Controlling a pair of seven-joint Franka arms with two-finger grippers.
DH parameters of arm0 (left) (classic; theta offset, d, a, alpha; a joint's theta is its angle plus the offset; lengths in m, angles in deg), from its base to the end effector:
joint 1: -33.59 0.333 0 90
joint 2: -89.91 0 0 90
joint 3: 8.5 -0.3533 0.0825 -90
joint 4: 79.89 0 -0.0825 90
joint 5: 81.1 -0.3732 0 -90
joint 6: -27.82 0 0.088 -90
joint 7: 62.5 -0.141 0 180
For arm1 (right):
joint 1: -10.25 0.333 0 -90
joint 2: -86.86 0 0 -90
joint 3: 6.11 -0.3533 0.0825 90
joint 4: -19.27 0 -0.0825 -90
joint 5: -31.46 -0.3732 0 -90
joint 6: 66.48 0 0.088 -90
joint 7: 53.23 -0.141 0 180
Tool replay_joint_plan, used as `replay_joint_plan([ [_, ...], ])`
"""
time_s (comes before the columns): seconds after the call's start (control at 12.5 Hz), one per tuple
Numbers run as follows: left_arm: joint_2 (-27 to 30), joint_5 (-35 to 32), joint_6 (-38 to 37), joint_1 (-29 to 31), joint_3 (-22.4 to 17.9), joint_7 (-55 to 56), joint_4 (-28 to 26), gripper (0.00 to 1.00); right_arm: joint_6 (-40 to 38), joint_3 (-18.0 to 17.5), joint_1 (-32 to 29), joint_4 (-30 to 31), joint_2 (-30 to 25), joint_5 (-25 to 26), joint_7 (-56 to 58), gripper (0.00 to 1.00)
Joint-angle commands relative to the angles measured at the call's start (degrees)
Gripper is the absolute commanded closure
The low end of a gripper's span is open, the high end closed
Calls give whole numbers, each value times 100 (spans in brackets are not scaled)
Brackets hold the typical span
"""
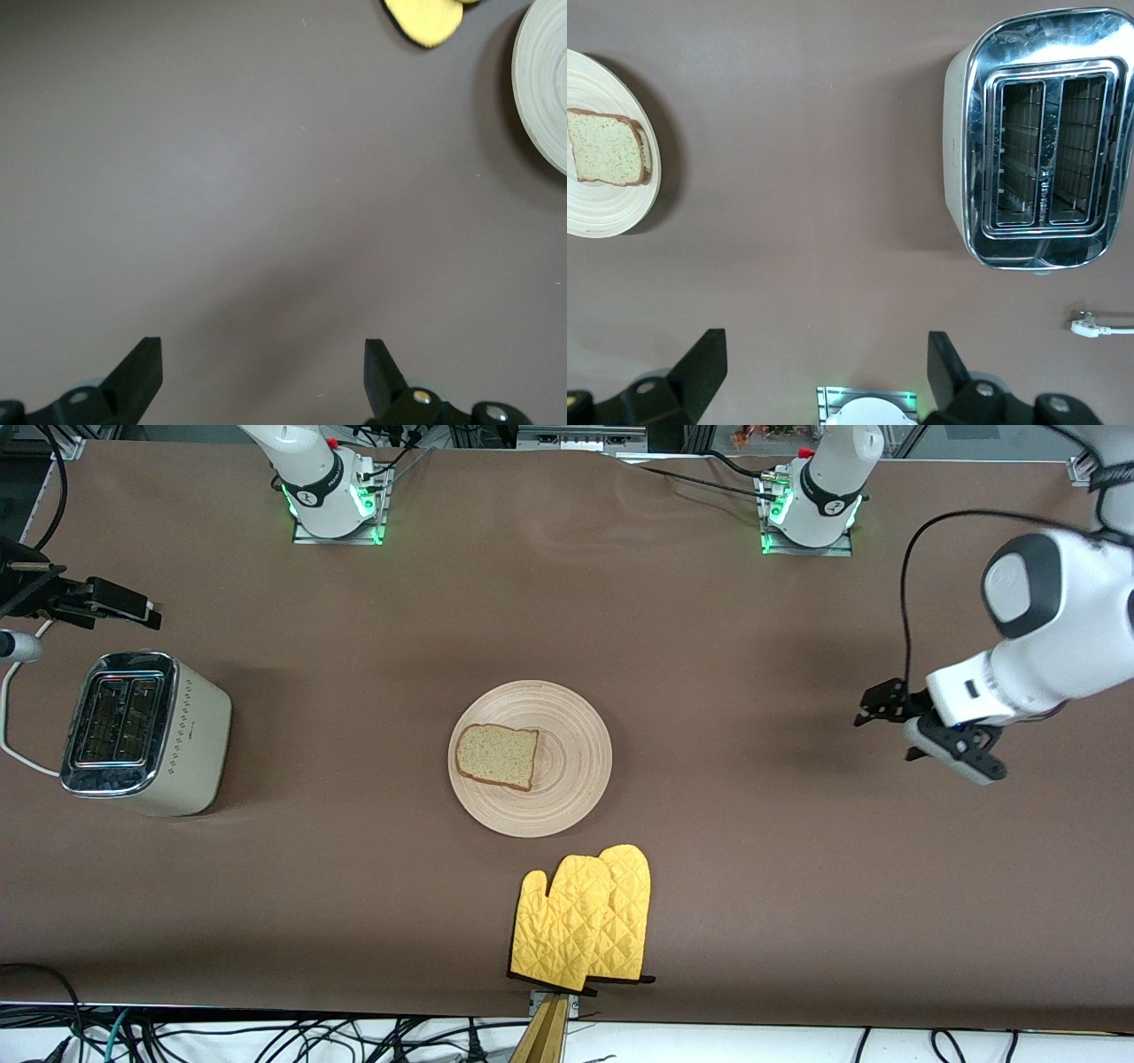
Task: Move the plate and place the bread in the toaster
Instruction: 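Open the left gripper and withdraw it from the plate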
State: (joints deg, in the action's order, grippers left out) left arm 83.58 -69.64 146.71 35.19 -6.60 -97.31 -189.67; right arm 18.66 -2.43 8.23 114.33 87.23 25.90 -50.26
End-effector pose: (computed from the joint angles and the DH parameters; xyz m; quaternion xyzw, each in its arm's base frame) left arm 0.5877 -0.0186 0.4499 0.9622 -0.2559 0.0498 0.0792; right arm 0.5244 -0.0378 0.5788 -0.9945 0.0240 0.0857 0.0549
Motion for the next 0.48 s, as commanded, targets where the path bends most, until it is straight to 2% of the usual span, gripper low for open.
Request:
replay_joint_plan([
  [0.0, 193, -231, 292, 94, -31, 27, -157, 0, 46, 1, -27, -110, 7, 80, 46, 0],
  [0.08, 193, -232, 284, 77, -32, 27, -305, 0, 99, 1, -27, -111, -1, 221, 37, 0],
  [0.24, 402, -240, 66, 59, -58, 184, -228, 0, 108, -25, -1, -111, -28, 335, 37, 0],
  [0.4, 526, -258, -793, 24, -372, 255, 271, 0, 100, -43, 8, -111, -37, 415, 28, 0],
])
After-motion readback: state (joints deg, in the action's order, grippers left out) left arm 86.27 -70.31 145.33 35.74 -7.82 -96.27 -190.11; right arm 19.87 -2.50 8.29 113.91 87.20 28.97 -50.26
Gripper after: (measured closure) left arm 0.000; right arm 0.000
